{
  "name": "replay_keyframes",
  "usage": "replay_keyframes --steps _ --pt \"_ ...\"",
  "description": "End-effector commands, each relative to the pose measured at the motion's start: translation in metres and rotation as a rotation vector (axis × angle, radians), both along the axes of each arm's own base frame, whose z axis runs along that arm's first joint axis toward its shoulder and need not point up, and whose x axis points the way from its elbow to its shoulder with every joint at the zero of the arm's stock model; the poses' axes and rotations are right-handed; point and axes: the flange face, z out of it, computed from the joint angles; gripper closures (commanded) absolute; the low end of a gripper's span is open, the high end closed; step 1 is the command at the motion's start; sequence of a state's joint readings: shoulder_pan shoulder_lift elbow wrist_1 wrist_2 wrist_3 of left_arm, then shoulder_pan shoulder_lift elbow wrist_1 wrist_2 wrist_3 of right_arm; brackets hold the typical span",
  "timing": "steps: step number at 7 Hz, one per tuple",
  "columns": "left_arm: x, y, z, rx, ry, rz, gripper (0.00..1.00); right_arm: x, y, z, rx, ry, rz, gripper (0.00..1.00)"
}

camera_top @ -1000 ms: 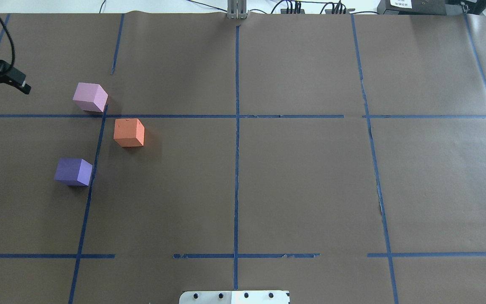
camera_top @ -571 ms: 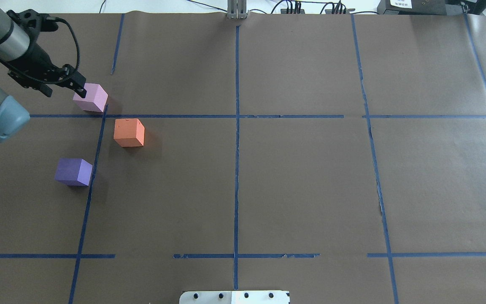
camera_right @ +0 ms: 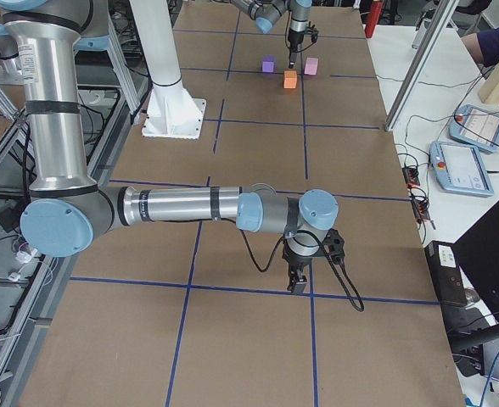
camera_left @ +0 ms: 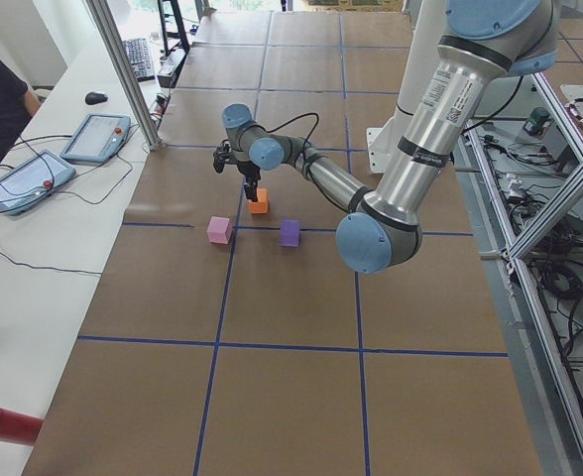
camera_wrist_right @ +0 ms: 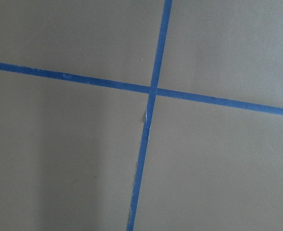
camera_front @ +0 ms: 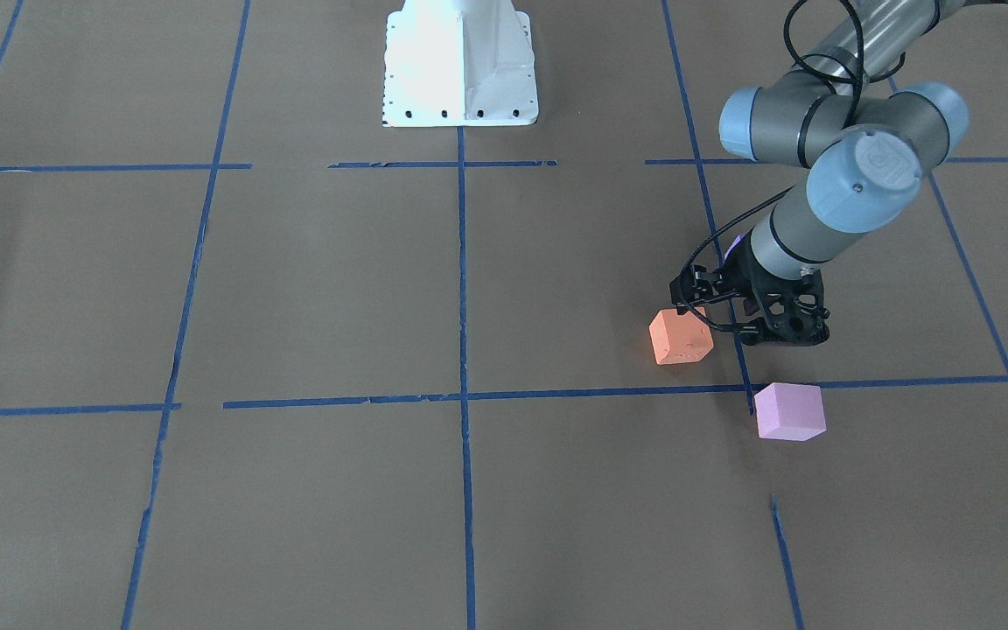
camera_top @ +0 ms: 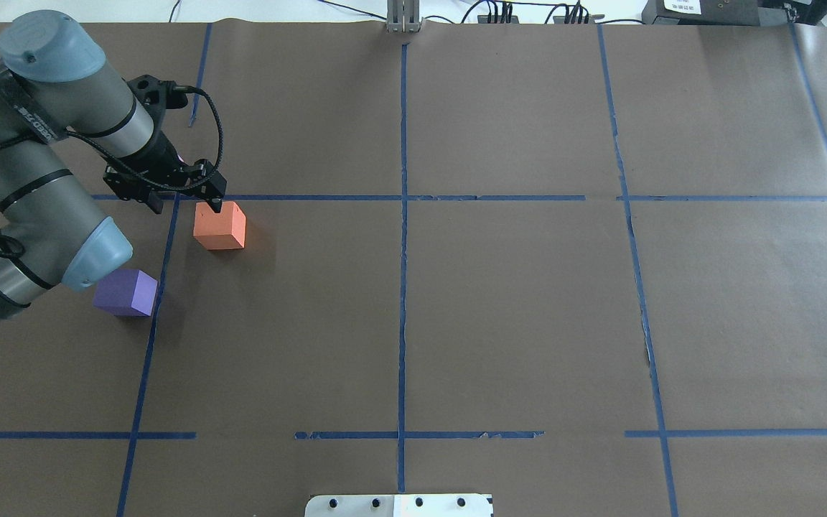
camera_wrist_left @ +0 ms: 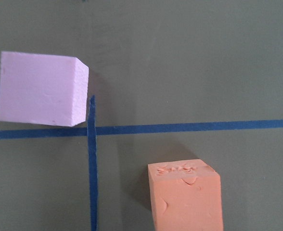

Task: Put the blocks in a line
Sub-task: 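Move the left gripper in over the orange cube, then lower the left gripper and close it on the orange cube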

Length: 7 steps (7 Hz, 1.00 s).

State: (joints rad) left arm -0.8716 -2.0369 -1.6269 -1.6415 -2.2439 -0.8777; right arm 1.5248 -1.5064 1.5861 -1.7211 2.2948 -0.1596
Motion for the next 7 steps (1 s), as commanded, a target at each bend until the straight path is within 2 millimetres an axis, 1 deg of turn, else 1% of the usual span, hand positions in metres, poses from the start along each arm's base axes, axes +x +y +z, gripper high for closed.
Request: replay_keyframes --steps 1,2,4,6,7 --pt "0.010 0.001 0.002 -0.032 0.001 -0.023 0.00 0.000 0.000 0.000 0.000 0.000 0.000 0.00" --pt "0.013 -0.003 0.010 -0.044 -0.010 -0.024 0.00 0.000 0.000 0.000 0.000 0.000 0.000 0.00" --pt "0.025 -0.015 0.017 -0.042 -0.004 -0.023 0.00 0.000 0.000 0.000 0.000 0.000 0.000 0.00" --pt "0.029 -0.017 0.021 -0.040 0.000 -0.019 0.00 0.000 0.000 0.000 0.000 0.000 0.000 0.00" --pt "0.036 -0.017 0.028 -0.035 0.004 -0.011 0.00 0.000 0.000 0.000 0.000 0.000 0.000 0.00"
